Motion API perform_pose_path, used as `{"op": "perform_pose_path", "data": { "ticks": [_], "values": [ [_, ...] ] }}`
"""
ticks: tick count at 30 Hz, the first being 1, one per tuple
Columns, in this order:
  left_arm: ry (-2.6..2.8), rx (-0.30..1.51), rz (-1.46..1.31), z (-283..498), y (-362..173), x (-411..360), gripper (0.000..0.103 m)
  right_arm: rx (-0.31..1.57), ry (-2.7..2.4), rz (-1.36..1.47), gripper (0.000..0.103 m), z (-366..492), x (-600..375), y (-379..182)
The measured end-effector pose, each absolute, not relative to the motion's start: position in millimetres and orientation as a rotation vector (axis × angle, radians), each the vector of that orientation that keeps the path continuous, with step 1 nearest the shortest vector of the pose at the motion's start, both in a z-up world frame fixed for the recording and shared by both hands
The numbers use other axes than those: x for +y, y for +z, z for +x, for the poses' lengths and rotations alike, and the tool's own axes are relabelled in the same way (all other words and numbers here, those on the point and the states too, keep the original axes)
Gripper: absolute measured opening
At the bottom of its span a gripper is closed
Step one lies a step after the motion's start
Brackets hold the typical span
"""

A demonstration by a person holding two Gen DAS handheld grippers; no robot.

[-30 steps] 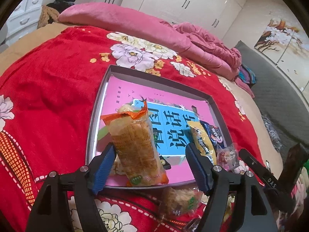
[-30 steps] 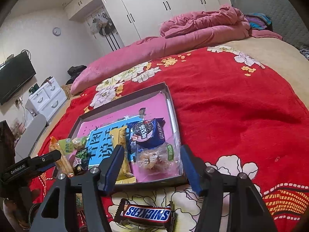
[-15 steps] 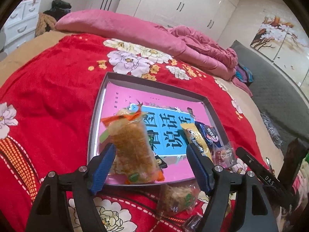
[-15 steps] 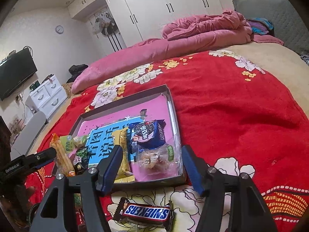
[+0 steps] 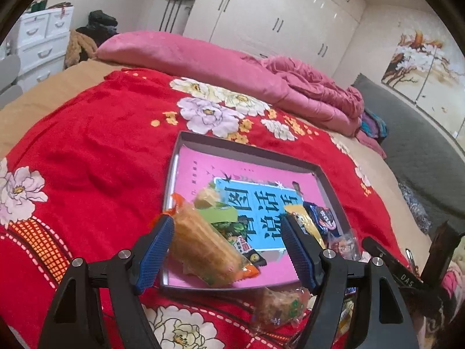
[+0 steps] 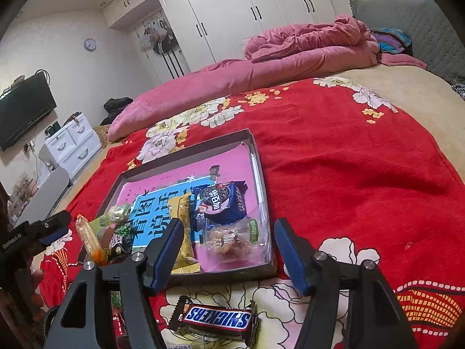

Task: Organize snacks
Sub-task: 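Move both open tools back toward the Snickers bar and remaining snacks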

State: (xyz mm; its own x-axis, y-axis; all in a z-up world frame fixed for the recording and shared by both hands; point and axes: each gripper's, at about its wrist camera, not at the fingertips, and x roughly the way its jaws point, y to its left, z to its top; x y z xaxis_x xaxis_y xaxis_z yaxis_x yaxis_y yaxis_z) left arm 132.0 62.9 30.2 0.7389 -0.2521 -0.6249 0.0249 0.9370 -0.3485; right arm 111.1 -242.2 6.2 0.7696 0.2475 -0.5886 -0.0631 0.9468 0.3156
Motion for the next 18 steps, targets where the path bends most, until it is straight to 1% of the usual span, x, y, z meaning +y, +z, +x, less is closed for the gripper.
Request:
{"op": "perform_pose_path", "data": {
  "ticks": [18],
  "values": [
    [-0.210, 0.749, -0.296, 102, 29, 46, 0.077, 0.667, 0.205, 0.235, 0.066, 81, -241, 13]
  ]
}}
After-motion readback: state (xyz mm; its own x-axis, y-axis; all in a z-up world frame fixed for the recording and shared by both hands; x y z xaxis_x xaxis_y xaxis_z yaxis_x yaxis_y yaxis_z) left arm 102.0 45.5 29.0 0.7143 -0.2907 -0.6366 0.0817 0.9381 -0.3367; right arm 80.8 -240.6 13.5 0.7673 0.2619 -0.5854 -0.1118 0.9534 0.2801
